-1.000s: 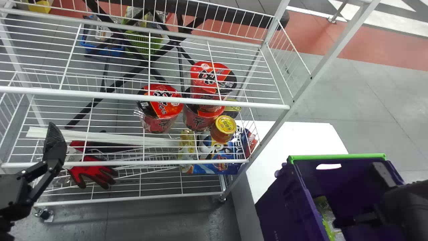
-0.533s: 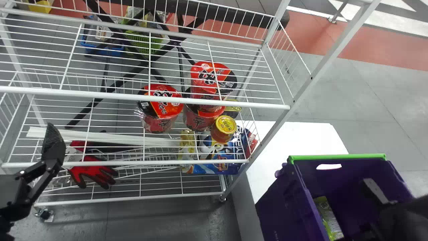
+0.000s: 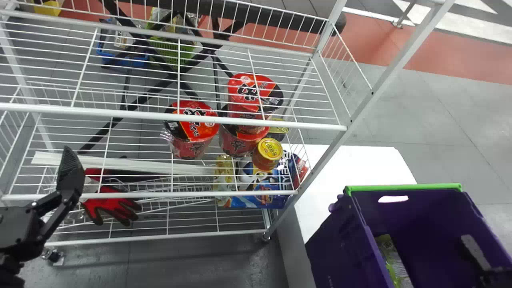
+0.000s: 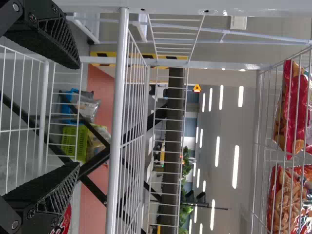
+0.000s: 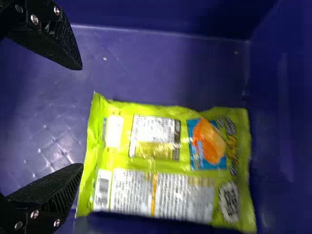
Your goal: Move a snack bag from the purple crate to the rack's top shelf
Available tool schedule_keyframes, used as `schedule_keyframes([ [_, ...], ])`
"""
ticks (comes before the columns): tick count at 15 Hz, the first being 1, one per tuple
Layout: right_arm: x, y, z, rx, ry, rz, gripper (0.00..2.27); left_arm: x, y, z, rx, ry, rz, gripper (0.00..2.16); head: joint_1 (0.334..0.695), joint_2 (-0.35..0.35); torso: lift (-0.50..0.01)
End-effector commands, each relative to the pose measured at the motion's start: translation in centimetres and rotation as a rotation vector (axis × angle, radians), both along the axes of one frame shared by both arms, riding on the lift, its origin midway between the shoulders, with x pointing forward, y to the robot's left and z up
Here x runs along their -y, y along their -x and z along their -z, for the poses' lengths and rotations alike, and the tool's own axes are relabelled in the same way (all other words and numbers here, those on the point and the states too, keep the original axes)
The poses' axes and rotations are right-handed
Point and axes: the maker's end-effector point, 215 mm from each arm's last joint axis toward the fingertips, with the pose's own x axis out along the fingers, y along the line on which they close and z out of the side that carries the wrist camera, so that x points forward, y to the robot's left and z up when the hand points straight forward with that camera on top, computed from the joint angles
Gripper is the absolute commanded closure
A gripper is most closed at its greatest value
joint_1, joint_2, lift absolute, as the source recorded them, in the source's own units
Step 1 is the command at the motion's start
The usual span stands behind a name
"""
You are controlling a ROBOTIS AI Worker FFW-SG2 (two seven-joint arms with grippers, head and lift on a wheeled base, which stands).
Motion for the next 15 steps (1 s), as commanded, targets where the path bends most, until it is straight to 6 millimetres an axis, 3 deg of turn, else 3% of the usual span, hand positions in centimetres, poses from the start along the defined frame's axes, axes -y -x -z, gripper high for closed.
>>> schedule_keyframes([
  [1, 0.5, 0.1, 0.6, -0.006, 0.021, 0.092, 0.11, 0.1, 0.1, 0.3, -0.003, -0.001, 0.006, 0.11, 0.695, -0.35, -0.455],
  [5, 0.0, -2.0, 1.1, -0.042, 0.045, 0.158, 0.1, 0.3, 0.1, 0.6, -0.009, 0.003, 0.013, 0.11, 0.695, -0.35, -0.455],
  [8, -0.5, -3.0, 3.2, -0.054, 0.132, 0.115, 0.11, 0.2, 0.3, 0.7, -0.011, 0.005, 0.01, 0.11, 0.695, -0.35, -0.455],
  [15, 0.9, -4.6, 4.6, -0.043, 0.25, 0.008, 0.11, -0.3, 0.6, 1.6, -0.03, 0.002, 0.002, 0.11, 0.695, -0.35, -0.455],
])
